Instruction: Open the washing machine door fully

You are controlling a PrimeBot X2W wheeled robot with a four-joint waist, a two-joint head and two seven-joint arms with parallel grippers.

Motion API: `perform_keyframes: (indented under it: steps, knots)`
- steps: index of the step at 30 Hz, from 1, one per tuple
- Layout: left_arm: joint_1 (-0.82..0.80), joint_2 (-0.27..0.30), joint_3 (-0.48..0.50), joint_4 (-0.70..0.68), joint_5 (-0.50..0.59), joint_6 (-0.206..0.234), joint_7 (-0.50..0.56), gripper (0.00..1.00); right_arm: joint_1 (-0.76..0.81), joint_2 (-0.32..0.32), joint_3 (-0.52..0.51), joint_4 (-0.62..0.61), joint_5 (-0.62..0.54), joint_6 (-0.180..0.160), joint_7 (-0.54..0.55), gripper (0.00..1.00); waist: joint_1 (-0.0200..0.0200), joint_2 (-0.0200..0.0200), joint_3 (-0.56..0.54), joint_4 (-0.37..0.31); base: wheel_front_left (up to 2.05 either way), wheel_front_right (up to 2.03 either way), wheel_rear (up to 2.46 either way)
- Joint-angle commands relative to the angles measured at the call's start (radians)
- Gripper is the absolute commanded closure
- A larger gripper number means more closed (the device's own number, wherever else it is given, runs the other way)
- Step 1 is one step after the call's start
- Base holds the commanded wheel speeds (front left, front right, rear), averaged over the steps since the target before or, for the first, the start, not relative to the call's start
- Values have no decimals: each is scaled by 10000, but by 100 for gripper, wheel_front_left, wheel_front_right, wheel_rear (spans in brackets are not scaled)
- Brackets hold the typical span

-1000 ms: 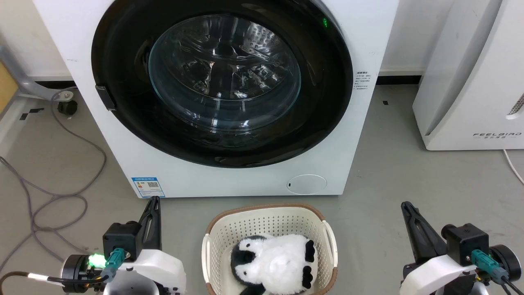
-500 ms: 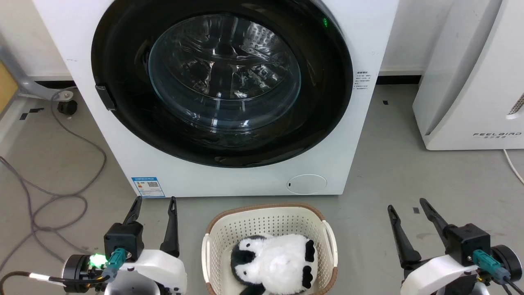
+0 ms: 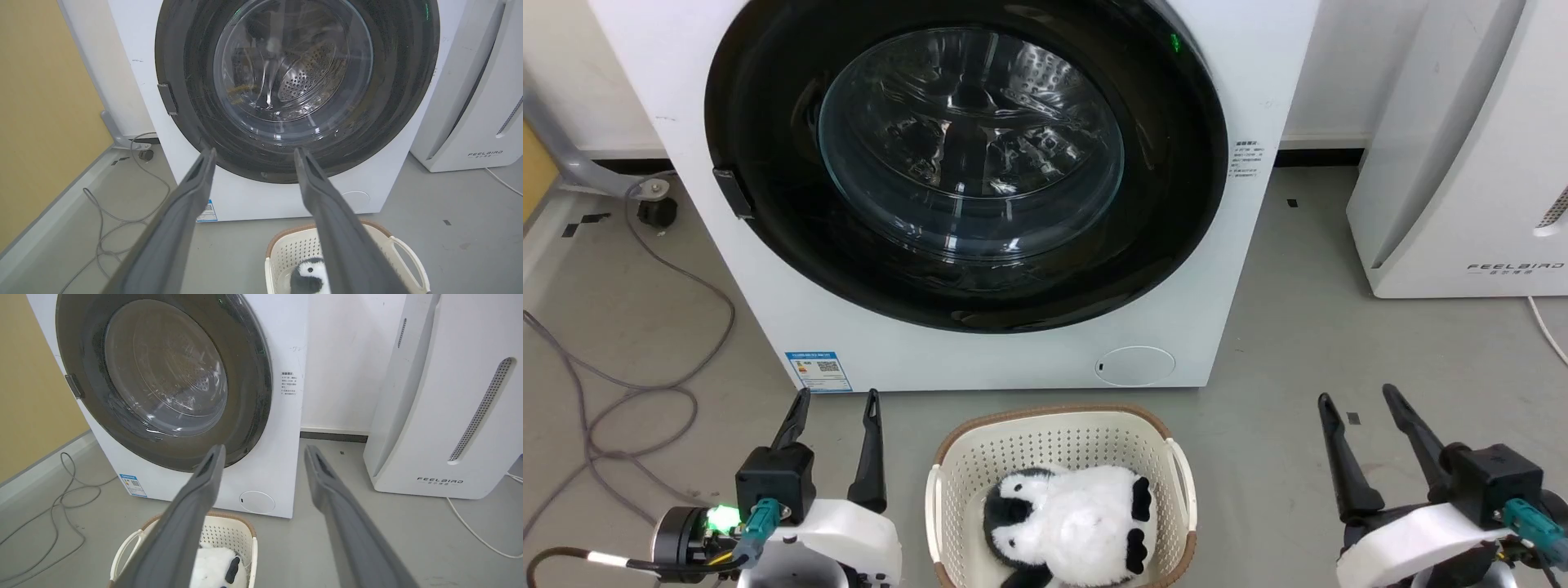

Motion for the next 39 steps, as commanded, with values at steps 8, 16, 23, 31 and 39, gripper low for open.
perform_keyframes:
  steps: [8, 16, 23, 31, 39]
  knots:
    - [-35, -1, -97, 39, -108, 146, -257, 0, -21, -1, -140, -161, 440, 2, -249, 0, 0, -1, 8, 17, 0, 0, 0]
    - [-50, -2, -189, 67, -143, 246, -424, 0, -63, -1, -258, -147, 1324, 2, -416, 100, 0, -1, 21, 56, 0, 0, 0]
    - [-38, -2, -262, 95, -184, 329, -571, 0, -94, -1, -370, 8, 3474, 3, -563, 100, 0, -1, 22, 86, 0, 0, 0]
    - [-37, -3, -320, 118, -215, 399, -737, 0, -126, -2, -283, 222, 6386, 3, -730, 100, 0, -1, 38, 122, 0, 0, 0]
    - [-124, -3, -401, 110, -250, 487, -905, 0, -458, -2, -624, 489, 8476, 4, -556, 100, 0, -1, 202, 179, 0, 0, 0]
